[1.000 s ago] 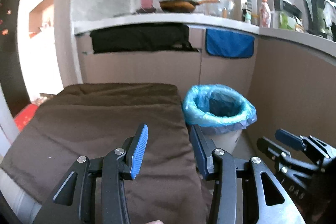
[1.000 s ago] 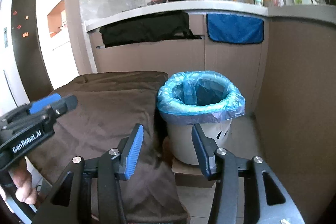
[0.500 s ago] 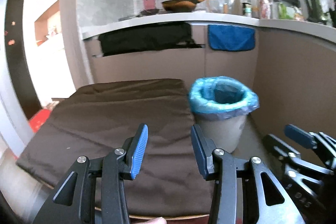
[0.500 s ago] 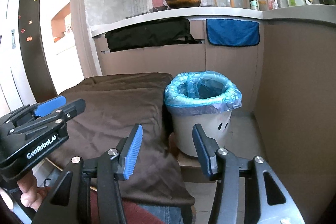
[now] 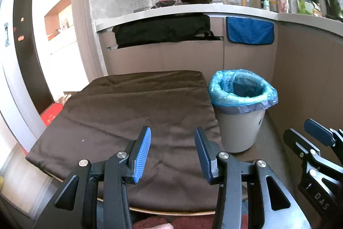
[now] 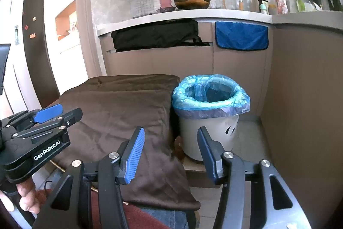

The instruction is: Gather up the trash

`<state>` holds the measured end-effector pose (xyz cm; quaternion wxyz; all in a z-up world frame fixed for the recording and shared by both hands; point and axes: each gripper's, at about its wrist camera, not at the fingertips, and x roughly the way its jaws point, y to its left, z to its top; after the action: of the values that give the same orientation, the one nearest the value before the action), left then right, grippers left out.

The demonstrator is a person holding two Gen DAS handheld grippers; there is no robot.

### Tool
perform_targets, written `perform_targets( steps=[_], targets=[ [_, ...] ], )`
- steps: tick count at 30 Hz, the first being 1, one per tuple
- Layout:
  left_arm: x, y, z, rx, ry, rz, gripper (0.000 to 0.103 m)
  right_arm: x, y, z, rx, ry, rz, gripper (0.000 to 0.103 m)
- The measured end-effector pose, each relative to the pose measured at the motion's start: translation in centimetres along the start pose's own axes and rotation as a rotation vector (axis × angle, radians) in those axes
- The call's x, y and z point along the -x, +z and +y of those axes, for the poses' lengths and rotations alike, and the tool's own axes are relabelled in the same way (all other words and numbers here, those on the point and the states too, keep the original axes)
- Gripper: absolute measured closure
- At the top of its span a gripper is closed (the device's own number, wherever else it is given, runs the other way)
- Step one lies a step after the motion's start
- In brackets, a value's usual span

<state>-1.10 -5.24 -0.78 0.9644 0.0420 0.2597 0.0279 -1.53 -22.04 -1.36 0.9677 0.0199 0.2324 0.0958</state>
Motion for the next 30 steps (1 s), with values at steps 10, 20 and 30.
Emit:
perform_targets(
  steps=[10,20,30],
  targets=[
    [0.17,-0.19,-0.35,-0.009,-0.007,-0.003,0.059,-0.04,-0.15,-0.11,-0.006,0.003,0.006,0.055],
    [0.10,-0.27,-0.41,-0.009,-0.009,0.000,0.059,-0.14,-0.28,-0.26,-0.009,0.004,0.006,0.055],
    [0.09,-0.19,-0.61,-0.010,-0.009,0.002,0.059,-0.20,-0.34,-0.26,-0.009,0.004,0.007,0.055]
  ],
)
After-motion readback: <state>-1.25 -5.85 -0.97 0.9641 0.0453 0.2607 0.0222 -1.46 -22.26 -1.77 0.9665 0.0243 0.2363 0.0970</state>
